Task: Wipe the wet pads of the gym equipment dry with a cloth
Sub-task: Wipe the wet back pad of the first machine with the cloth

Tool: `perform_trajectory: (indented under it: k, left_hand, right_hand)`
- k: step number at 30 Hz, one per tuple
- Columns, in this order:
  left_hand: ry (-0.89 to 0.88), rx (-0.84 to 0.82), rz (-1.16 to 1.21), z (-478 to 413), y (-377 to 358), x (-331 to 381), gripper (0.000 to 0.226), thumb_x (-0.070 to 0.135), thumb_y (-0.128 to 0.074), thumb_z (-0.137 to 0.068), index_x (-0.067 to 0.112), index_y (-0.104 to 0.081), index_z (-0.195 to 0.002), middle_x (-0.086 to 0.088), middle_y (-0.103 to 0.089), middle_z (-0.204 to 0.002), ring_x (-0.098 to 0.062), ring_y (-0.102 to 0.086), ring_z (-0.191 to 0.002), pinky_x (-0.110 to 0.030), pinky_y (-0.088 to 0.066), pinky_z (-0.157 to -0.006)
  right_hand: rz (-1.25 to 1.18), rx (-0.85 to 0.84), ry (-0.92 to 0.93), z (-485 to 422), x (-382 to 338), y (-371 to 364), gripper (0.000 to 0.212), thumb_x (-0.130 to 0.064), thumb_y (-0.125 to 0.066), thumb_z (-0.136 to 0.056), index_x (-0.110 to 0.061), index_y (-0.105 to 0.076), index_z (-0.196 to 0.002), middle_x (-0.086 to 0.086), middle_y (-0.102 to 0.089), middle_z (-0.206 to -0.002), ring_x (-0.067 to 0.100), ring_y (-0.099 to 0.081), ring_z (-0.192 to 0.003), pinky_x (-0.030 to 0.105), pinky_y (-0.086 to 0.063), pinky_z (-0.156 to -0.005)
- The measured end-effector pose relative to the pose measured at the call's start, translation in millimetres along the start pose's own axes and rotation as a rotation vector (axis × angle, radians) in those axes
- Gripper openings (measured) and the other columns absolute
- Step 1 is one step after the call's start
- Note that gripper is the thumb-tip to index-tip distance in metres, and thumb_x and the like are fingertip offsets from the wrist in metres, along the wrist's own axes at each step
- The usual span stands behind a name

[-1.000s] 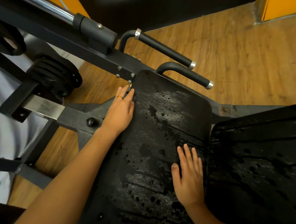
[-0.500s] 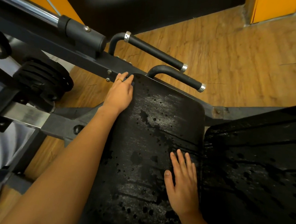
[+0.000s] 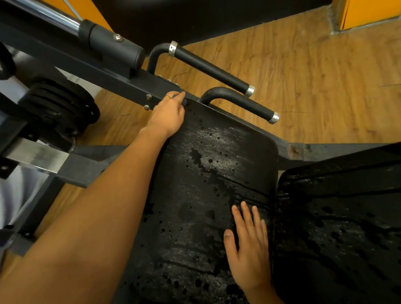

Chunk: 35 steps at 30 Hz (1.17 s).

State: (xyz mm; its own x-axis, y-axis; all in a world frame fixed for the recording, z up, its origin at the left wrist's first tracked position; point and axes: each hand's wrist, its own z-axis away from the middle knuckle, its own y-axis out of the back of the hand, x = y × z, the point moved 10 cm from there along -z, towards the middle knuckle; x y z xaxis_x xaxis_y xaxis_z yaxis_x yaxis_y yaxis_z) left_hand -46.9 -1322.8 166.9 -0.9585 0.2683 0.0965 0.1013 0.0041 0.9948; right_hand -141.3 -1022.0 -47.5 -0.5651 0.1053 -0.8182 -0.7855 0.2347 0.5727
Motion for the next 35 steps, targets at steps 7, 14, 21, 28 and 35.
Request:
perform_trajectory:
  k: [7,14,21,28,35]
  left_hand:
    - [0.001,-0.030,-0.010,33,3,-6,0.052,0.019,-0.041,-0.107,0.015,-0.032,-0.158,-0.005,-0.028,-0.163,-0.026,-0.034,-0.145,-0.035,-0.027,-0.116]
    - [-0.029,0.004,0.044,103,4,-18,0.052,0.019,-0.041,-0.107,0.016,-0.030,-0.159,-0.001,-0.022,-0.166,-0.022,-0.028,-0.149,-0.036,-0.028,-0.116]
    - [-0.011,-0.018,0.072,154,6,-28,0.052,0.021,-0.040,-0.109,0.020,-0.028,-0.160,0.003,-0.019,-0.167,-0.018,-0.025,-0.151,-0.033,-0.026,-0.117]
    - [-0.010,-0.002,0.098,204,10,-34,0.053,0.018,-0.042,-0.108,0.019,-0.030,-0.159,0.001,-0.021,-0.167,-0.016,-0.027,-0.149,-0.020,-0.020,-0.112]
    - [0.017,-0.008,0.101,253,11,-42,0.054,0.020,-0.043,-0.108,0.022,-0.028,-0.160,0.005,-0.019,-0.167,-0.014,-0.028,-0.148,-0.019,-0.023,-0.107]
  right_hand:
    - [-0.002,0.001,0.005,0,1,-1,0.060,-0.051,-0.026,-0.102,-0.030,-0.028,-0.158,-0.012,-0.014,-0.168,0.012,0.002,-0.156,0.046,-0.008,-0.127]
    - [-0.010,-0.006,0.008,0,0,0,0.061,-0.052,-0.025,-0.102,-0.029,-0.028,-0.158,-0.011,-0.013,-0.168,0.011,0.004,-0.156,0.044,-0.005,-0.127]
    - [-0.022,0.008,0.005,0,-2,3,0.063,-0.052,-0.025,-0.101,-0.027,-0.030,-0.158,-0.011,-0.014,-0.167,0.010,0.004,-0.156,0.043,-0.004,-0.127]
    - [0.015,-0.022,-0.002,-1,-2,1,0.063,-0.053,-0.022,-0.101,-0.027,-0.028,-0.159,-0.009,-0.013,-0.167,0.013,0.002,-0.156,0.044,-0.004,-0.127]
    - [0.022,-0.056,-0.012,-2,-3,1,0.065,-0.052,-0.019,-0.100,-0.026,-0.027,-0.159,-0.007,-0.012,-0.169,0.016,0.003,-0.156,0.045,-0.003,-0.127]
